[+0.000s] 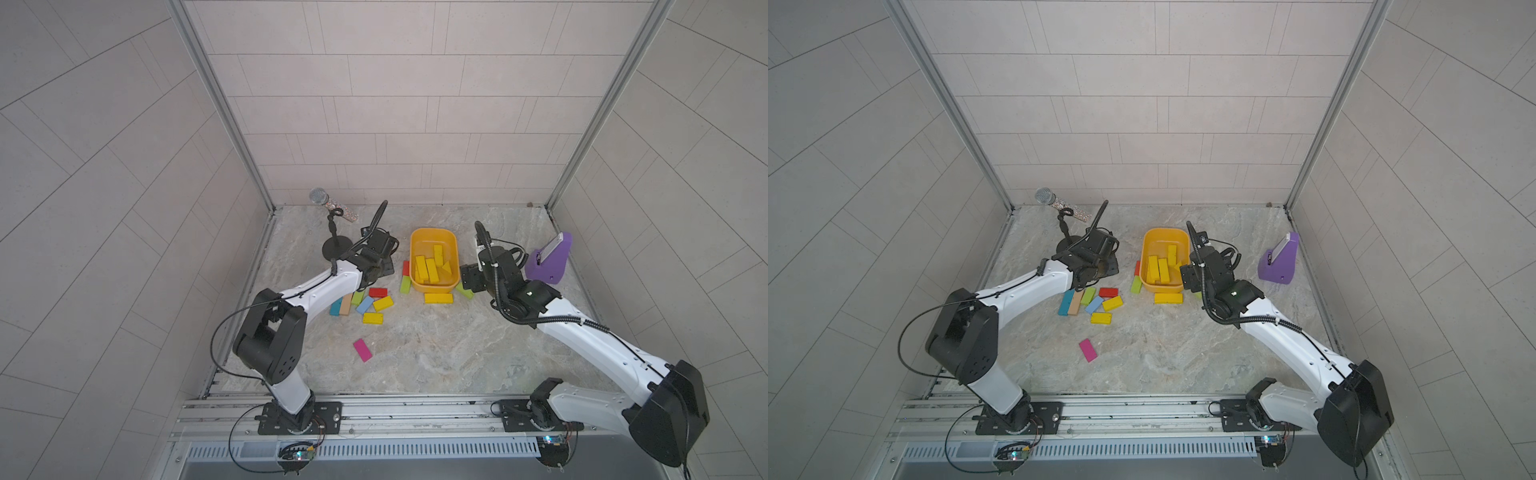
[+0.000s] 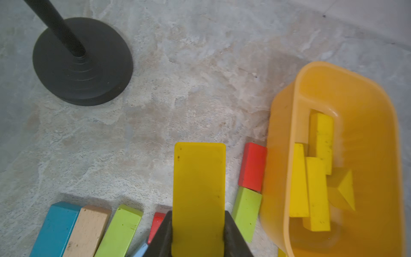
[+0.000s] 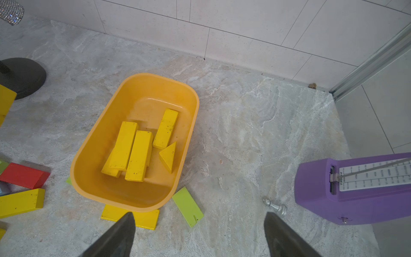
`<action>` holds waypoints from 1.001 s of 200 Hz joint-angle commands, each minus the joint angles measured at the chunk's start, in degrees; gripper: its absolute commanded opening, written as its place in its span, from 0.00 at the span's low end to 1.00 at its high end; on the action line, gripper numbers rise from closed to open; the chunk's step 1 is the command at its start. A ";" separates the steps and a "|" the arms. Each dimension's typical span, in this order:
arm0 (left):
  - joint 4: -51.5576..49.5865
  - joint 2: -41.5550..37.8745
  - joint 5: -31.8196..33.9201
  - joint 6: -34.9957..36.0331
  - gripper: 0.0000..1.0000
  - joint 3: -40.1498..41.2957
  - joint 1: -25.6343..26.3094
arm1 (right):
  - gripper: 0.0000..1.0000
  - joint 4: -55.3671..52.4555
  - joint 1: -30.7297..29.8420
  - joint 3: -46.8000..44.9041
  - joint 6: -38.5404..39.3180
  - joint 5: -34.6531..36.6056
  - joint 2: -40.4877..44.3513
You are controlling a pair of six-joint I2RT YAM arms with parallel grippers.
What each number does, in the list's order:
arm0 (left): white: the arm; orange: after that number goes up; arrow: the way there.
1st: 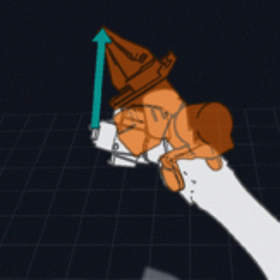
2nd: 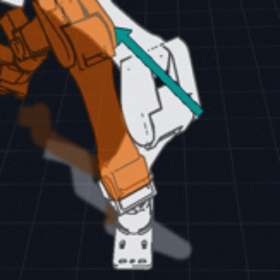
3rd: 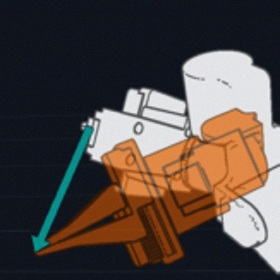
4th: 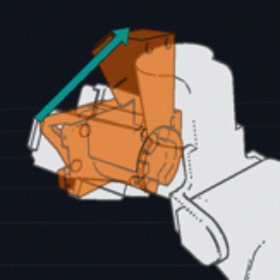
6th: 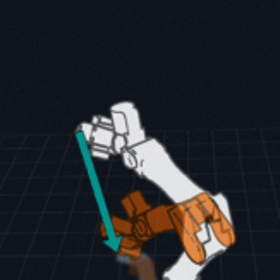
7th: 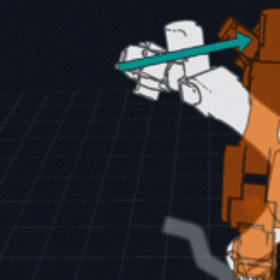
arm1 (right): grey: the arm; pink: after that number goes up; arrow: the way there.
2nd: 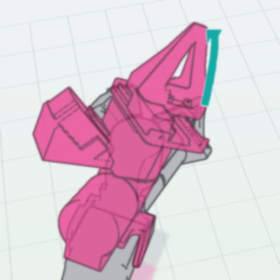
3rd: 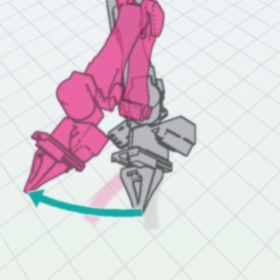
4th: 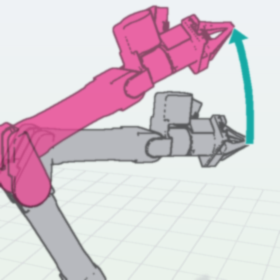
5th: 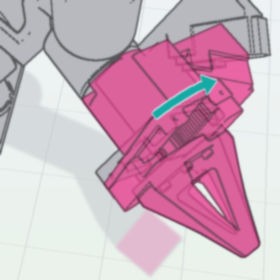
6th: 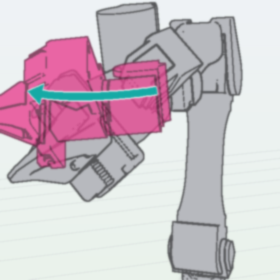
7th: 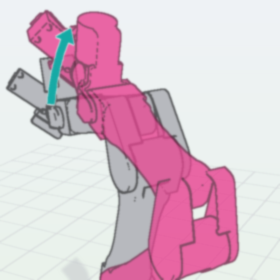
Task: Pick out the yellow building blocks
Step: Place the building block in the storage box.
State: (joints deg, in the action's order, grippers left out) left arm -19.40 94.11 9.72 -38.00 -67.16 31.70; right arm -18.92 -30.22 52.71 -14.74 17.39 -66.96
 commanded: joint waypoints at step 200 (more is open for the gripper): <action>3.17 24.27 -13.58 10.78 0.13 -20.95 14.37 | 0.92 -3.85 4.19 0.46 -5.27 1.98 2.01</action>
State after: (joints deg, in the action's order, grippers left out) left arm -11.53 116.16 -4.69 -28.73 -84.49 45.56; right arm -21.30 -26.20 52.69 -18.61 18.28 -65.82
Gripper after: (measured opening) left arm 0.317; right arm 0.921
